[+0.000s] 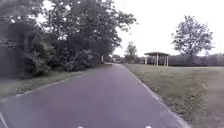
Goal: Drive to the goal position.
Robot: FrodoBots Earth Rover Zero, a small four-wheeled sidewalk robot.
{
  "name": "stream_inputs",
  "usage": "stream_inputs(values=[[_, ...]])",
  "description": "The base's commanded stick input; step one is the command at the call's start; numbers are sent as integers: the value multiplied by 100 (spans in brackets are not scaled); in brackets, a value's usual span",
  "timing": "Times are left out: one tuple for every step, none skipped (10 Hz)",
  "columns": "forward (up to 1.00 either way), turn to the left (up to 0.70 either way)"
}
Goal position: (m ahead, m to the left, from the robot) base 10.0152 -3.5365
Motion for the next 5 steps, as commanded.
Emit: stream_inputs(values=[[70,-3],[70,-3],[70,-3],[70,-3],[70,-2]])
